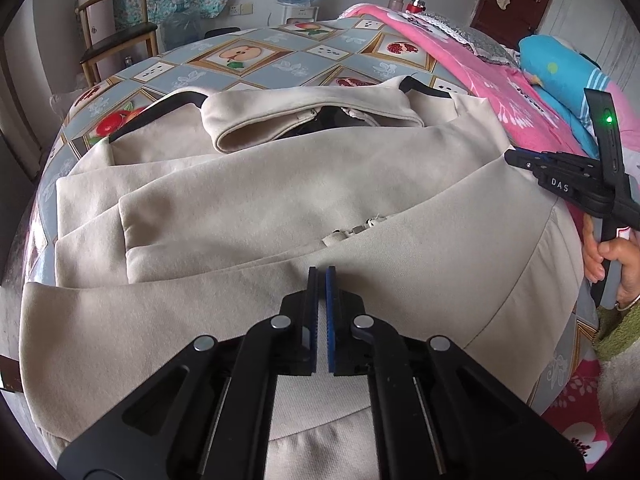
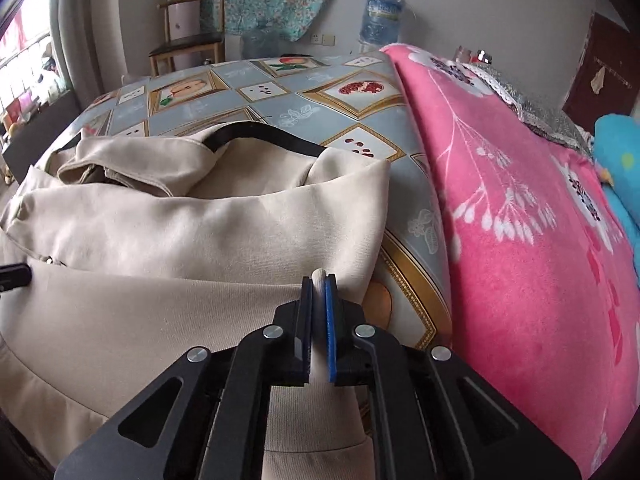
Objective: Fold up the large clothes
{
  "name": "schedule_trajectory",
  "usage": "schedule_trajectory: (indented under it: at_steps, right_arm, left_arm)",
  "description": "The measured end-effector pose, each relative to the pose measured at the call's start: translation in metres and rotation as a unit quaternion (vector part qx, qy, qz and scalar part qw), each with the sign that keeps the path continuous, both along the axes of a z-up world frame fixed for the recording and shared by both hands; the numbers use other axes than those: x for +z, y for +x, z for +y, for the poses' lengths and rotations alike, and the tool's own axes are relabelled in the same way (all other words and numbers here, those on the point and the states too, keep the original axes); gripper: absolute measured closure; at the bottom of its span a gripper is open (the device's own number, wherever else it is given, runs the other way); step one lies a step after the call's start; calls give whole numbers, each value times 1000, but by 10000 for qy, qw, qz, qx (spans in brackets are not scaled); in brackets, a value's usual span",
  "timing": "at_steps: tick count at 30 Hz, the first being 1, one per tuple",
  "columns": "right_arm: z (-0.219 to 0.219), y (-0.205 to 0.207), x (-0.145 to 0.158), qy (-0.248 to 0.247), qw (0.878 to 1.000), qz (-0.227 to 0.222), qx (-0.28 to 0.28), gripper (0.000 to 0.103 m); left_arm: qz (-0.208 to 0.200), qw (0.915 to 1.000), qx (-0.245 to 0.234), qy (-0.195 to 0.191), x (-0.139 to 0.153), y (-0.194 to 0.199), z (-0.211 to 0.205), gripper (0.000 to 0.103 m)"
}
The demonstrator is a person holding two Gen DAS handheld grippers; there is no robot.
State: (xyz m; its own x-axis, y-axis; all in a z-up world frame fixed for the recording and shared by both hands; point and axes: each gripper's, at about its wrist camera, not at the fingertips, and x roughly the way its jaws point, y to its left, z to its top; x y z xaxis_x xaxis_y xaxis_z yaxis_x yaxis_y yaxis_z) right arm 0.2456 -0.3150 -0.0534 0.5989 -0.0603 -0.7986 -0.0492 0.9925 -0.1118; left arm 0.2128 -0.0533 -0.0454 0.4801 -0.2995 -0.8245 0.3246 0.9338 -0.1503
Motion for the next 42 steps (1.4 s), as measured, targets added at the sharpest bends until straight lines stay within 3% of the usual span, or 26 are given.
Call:
schedule_trajectory:
  at_steps: [2,5,7,11,16,19,23,26,28,31,42]
  right_arm:
    - [1,-4,16,59,10000,37,-14,94]
    - [16,-21,45,-138,9992,-365,7,80]
    - [29,-36,56,8,9986,-515,154,73]
    - [60,-41,61,532,9956,-379,676,73]
    - [95,10,64,1241,9877,-70,947,73]
    - [108,53,60,1699,9808,191,933,73]
    - [129,108,47,2358,9650,577,996,73]
    - [144,128,23,2252,9644,906,1047,80]
    - [147,131,2,2259,9603,1261,1041,85]
    - [144,122,-5,2274,9579,1290,1189,88]
    - [154,112,-12,1691,9667,1313,1401,90]
  left_arm:
    - [14,10000,6,-57,0,0,2,100]
    - [6,9999,-1,-124,-1,0,4,100]
    - [6,9999,1,-163,-1,0,5,100]
    - [3,9997,-13,-239,-2,-1,7,100]
    - [42,9988,23,-493,3,3,15,100]
    - [-211,9958,183,-870,29,17,31,100]
    - [-451,9896,477,-1282,65,67,42,100]
    - [-147,9877,551,-1457,56,118,39,100]
    - [200,9897,608,-1282,35,143,34,100]
    - [631,9911,561,-1033,4,153,31,100]
    - [461,9947,488,-785,-9,144,30,101]
